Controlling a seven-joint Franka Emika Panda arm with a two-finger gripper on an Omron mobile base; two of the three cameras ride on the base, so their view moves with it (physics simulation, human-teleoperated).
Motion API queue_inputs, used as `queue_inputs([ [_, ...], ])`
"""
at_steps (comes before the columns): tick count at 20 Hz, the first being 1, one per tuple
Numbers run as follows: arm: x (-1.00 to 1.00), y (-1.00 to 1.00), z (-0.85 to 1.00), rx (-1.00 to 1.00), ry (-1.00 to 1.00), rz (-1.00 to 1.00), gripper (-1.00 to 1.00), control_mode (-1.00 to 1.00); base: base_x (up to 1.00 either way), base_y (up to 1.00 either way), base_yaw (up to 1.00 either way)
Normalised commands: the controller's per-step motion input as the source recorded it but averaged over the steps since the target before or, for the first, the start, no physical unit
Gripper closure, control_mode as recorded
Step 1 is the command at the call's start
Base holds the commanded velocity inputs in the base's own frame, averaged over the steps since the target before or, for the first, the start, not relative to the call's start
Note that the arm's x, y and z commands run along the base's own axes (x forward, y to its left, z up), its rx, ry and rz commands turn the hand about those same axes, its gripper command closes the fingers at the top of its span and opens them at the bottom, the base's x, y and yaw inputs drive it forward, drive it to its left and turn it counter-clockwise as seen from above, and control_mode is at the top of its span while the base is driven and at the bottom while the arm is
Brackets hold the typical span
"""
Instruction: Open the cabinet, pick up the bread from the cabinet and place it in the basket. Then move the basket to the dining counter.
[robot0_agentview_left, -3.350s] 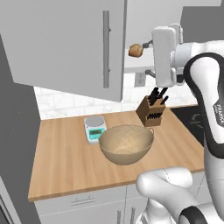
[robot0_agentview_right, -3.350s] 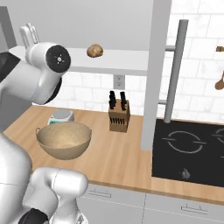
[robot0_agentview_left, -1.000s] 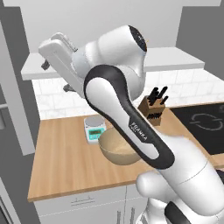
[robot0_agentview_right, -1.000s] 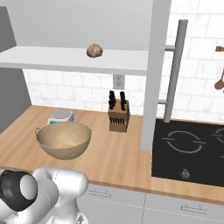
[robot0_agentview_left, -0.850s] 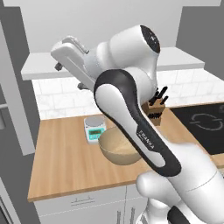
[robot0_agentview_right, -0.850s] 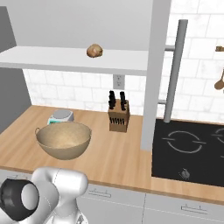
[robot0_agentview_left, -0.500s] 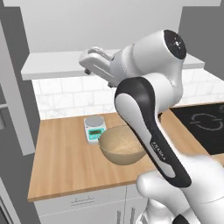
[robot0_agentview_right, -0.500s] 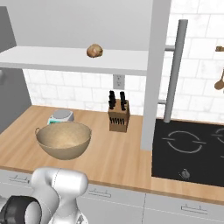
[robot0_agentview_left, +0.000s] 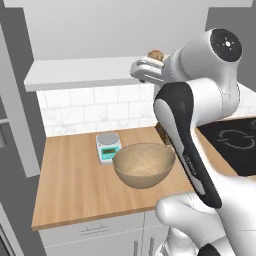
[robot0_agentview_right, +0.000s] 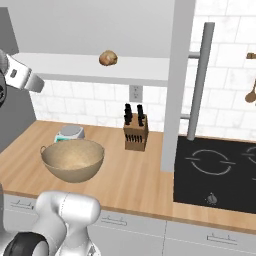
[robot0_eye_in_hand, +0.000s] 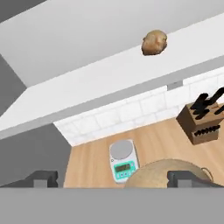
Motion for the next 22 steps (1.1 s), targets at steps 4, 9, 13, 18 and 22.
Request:
queue_inputs([
  [4,0.22,-0.92,-0.23,-0.36,-0.21,-0.17,-1.0,-1.0,0.0,0.0,0.0],
  [9,0.44,-0.84,0.04,-0.33,-0.02,-0.17,-1.0,-1.0,0.0,0.0,0.0],
  [13,0.6,-0.49,0.46,-0.17,0.23,-0.17,-1.0,-1.0,0.0,0.0,0.0],
  [18,0.53,-0.17,0.09,-0.01,0.12,-0.05,-1.0,-1.0,0.0,0.0,0.0],
  [22,0.46,0.23,-0.08,0.13,0.0,-0.06,-1.0,-1.0,0.0,0.0,0.0],
])
